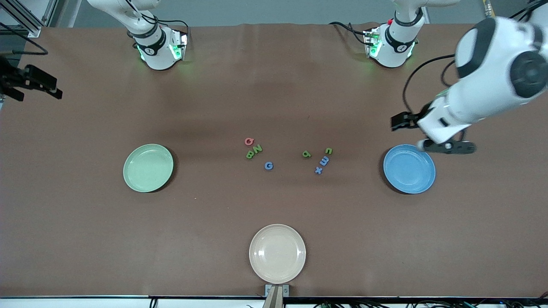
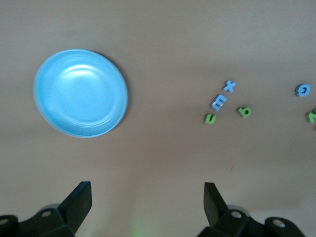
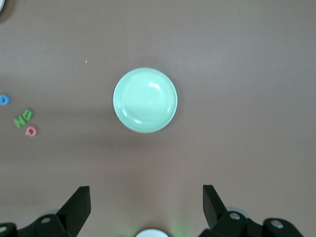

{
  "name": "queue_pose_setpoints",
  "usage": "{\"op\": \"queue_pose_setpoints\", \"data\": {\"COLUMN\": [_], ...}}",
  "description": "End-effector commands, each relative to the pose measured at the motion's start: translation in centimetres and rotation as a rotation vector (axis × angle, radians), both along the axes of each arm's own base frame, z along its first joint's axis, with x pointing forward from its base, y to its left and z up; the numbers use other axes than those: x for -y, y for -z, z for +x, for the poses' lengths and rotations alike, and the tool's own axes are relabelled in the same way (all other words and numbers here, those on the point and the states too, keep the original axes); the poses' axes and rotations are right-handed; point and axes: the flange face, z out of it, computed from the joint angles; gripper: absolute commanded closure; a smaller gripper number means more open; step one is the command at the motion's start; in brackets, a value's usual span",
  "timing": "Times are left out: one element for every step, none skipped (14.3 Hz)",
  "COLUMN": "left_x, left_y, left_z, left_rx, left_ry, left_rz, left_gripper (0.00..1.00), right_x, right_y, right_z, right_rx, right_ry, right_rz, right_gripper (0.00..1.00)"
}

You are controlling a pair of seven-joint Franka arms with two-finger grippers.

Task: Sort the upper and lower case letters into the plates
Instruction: 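Move the left gripper toward the letters while the right gripper follows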

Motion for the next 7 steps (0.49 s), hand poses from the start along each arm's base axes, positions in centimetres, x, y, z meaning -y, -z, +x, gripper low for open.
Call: {"op": "queue_pose_setpoints", "data": {"left_x": [3.7, 5.0, 6.5, 7.8, 9.1, 9.9, 10.7], "left_y": [4.5, 5.7, 7.6, 9.1, 11.2, 13.2, 15.0], "left_z": [-2.8, -3.4, -3.9, -4.3, -4.9, -5.3, -5.7], "left_rx": [0.026, 0.038, 0.036, 0.032, 0.043, 0.061, 0.074], "left_ry": [-0.021, -0.015, -0.004, 0.008, 0.039, 0.043, 0.024], "left_rz": [0.001, 0.0, -0.003, -0.003, 0.015, 0.025, 0.021], "left_gripper": [0.0, 0.0, 0.0, 0.0, 0.0, 0.0, 0.0], "right_x": [0.1, -0.4, -0.9, -2.5, -4.0, -6.0, -8.5], "right_y": [5.2, 8.3, 9.4, 9.8, 10.5, 11.9, 13.0], "right_z": [3.7, 5.3, 5.8, 6.1, 6.5, 7.0, 7.2], "right_rx": [-0.053, -0.1, -0.112, -0.101, -0.087, -0.085, -0.087], "right_ry": [-0.015, -0.027, -0.034, -0.051, -0.051, -0.009, 0.035], "right_rz": [-0.039, -0.071, -0.067, -0.066, -0.066, -0.058, -0.057], "right_gripper": [0.0, 0.0, 0.0, 0.0, 0.0, 0.0, 0.0]}}
